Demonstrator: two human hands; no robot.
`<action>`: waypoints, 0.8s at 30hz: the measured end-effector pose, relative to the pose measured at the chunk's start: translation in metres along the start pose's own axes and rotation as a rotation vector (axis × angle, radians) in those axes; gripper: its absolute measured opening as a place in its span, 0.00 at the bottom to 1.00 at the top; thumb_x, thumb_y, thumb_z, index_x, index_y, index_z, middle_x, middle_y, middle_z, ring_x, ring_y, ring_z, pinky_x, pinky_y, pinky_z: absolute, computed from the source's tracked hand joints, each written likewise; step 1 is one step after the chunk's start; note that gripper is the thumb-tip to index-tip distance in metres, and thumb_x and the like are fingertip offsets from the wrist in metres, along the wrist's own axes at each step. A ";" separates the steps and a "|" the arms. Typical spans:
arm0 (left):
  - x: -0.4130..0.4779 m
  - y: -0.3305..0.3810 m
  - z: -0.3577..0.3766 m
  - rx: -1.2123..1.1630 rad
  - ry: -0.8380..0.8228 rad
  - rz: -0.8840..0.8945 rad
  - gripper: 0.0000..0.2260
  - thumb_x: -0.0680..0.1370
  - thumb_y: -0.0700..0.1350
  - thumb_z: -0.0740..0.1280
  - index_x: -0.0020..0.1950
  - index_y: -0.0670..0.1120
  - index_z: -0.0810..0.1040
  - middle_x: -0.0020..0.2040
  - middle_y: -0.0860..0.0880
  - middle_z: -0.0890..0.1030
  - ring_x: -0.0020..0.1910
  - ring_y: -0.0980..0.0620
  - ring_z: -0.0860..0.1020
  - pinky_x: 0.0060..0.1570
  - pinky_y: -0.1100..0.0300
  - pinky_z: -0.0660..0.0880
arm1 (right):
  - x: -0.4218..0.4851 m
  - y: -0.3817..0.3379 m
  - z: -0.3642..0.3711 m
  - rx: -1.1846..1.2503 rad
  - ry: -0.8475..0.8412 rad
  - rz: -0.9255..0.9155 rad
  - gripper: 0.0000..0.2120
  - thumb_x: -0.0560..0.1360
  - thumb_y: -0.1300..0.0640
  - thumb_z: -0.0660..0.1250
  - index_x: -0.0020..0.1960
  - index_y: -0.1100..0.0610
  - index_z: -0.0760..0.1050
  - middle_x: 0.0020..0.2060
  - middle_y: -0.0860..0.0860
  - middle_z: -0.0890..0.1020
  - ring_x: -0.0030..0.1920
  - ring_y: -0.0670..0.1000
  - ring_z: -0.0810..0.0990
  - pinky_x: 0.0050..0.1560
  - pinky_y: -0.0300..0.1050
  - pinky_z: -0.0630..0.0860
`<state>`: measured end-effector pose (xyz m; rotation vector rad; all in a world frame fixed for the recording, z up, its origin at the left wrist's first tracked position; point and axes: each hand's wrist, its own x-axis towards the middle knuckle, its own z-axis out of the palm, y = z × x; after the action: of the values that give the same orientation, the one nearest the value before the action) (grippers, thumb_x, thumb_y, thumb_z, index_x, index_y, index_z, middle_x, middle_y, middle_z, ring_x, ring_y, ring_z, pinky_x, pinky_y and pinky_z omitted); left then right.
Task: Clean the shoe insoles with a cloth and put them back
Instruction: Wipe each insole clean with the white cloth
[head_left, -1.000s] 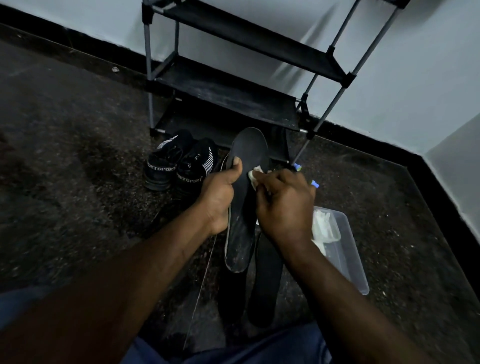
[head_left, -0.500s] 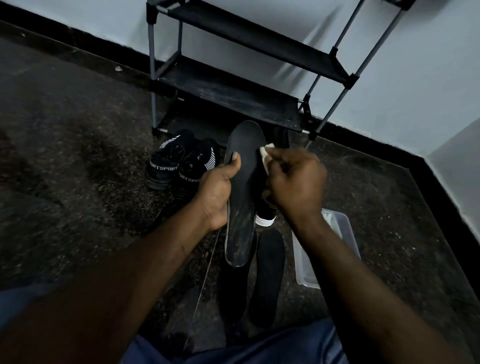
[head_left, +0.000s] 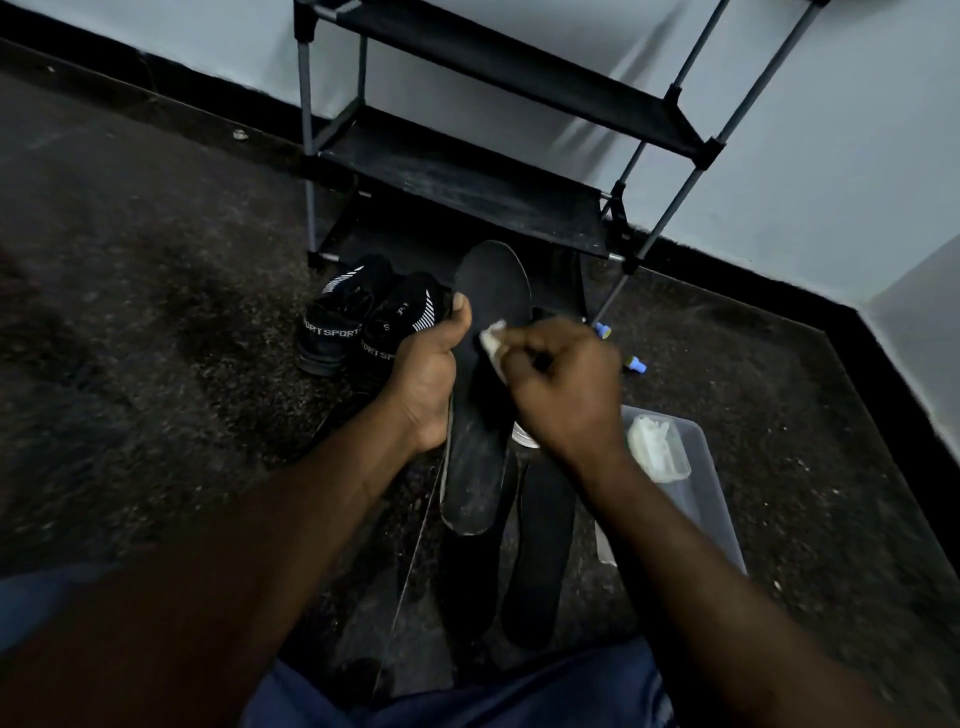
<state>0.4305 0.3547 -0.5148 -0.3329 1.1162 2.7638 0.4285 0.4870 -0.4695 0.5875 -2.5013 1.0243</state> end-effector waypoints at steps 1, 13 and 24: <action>0.000 -0.001 0.002 -0.009 -0.005 -0.005 0.27 0.82 0.61 0.63 0.73 0.42 0.77 0.68 0.38 0.80 0.68 0.38 0.78 0.71 0.40 0.72 | 0.011 0.000 -0.004 -0.027 0.072 0.008 0.09 0.74 0.53 0.70 0.49 0.51 0.88 0.43 0.49 0.87 0.45 0.54 0.84 0.49 0.54 0.80; -0.006 0.004 -0.001 -0.032 0.009 -0.013 0.28 0.85 0.60 0.57 0.69 0.37 0.78 0.65 0.38 0.82 0.63 0.44 0.82 0.59 0.53 0.81 | -0.025 -0.006 0.022 -0.229 -0.133 -0.099 0.20 0.72 0.50 0.58 0.55 0.46 0.86 0.43 0.47 0.81 0.48 0.55 0.79 0.46 0.54 0.75; -0.006 0.001 0.006 0.017 0.031 -0.009 0.25 0.84 0.59 0.61 0.69 0.41 0.79 0.63 0.39 0.83 0.62 0.40 0.82 0.62 0.46 0.78 | 0.015 0.014 -0.015 -0.138 0.067 -0.049 0.12 0.75 0.53 0.67 0.53 0.47 0.87 0.43 0.47 0.84 0.46 0.53 0.81 0.50 0.55 0.79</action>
<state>0.4355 0.3579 -0.5077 -0.3790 1.1416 2.7487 0.4118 0.5039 -0.4603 0.5608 -2.4622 0.8315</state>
